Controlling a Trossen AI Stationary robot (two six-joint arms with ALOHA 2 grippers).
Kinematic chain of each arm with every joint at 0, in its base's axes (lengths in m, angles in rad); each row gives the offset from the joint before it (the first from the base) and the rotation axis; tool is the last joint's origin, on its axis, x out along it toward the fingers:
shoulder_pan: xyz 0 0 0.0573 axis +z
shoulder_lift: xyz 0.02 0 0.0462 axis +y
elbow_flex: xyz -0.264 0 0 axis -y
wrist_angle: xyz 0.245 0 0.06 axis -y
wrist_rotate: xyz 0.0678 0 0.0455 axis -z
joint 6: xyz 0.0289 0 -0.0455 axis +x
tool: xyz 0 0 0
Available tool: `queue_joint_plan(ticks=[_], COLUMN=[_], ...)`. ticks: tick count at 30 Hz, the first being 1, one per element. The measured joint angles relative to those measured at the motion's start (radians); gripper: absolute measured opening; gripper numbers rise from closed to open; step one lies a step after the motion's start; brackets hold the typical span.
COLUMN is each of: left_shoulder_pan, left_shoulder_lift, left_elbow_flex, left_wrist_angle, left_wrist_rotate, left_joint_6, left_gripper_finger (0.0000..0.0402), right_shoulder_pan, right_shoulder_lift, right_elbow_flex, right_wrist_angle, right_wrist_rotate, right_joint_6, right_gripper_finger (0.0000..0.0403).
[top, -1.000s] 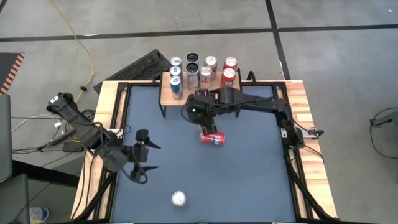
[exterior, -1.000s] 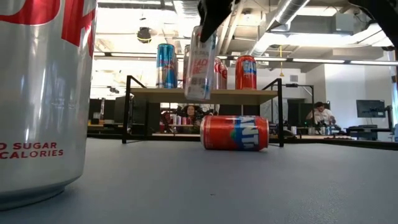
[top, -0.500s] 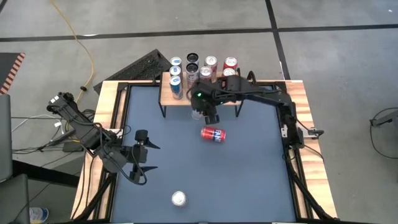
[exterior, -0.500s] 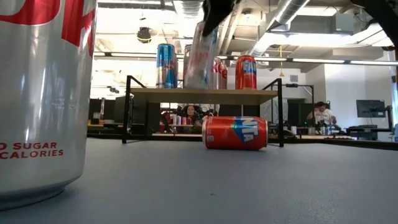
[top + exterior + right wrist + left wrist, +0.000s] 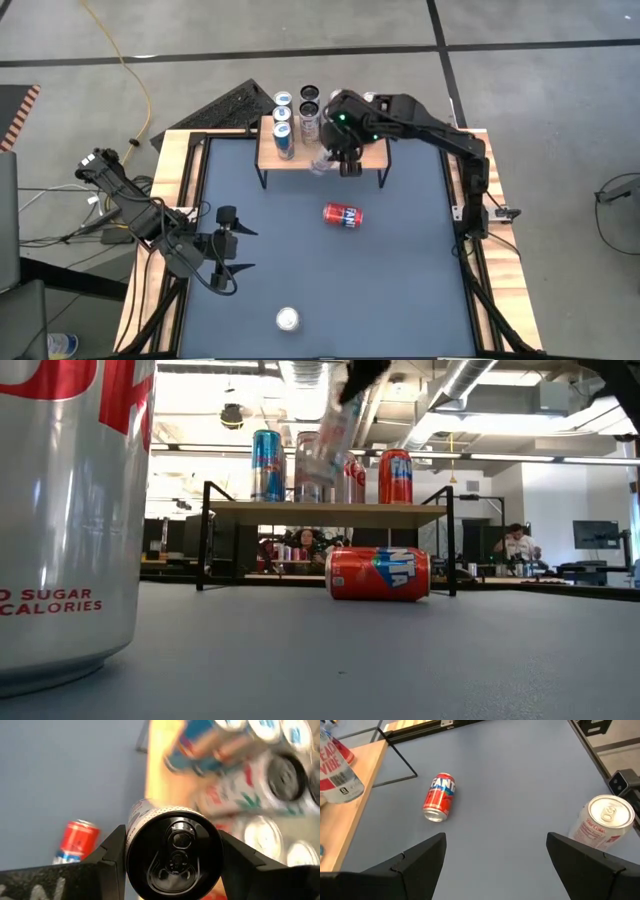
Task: Place canned beverage on shelf
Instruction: Put the pink soda can on the shelf aligned with the other pink soda can
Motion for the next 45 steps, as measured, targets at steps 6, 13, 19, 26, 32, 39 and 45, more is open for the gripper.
queue_joint_plan(ticks=[6, 13, 19, 26, 32, 39, 45], left_shoulder_pan=[0.000, 0.000, 0.000, 0.000, 0.000, 0.000, 0.000], left_shoulder_lift=[0.000, 0.000, 0.000, 0.000, 0.000, 0.000, 0.000], left_elbow_flex=[0.000, 0.000, 0.000, 0.000, 0.000, 0.000, 0.000], left_wrist_angle=[-0.002, -0.003, -0.003, -0.003, -0.003, -0.003, -0.003], left_wrist_rotate=[-0.016, -0.019, -0.043, -0.047, -0.047, -0.047, -0.047], left_joint_6=[-0.004, -0.003, -0.004, -0.006, -0.007, -0.007, -0.007], left_gripper_finger=[0.0334, 0.0334, 0.0334, 0.0334, 0.0334, 0.0334, 0.0334], right_shoulder_pan=[-0.084, -0.118, -0.117, -0.118, -0.118, -0.129, -0.152], right_shoulder_lift=[0.002, 0.003, 0.003, 0.003, 0.003, 0.003, 0.019], right_elbow_flex=[-0.001, -0.001, -0.001, -0.001, -0.001, -0.023, -0.024], right_wrist_angle=[-0.023, -0.109, -0.112, -0.117, -0.115, -0.103, -0.113], right_wrist_rotate=[0.002, 0.001, -0.004, 0.004, 0.004, -0.001, -0.014], right_joint_6=[0.007, 0.016, 0.026, 0.022, 0.041, 0.053, 0.084], right_gripper_finger=[0.0210, 0.0210, 0.0230, 0.0247, 0.0249, 0.0249, 0.0250])
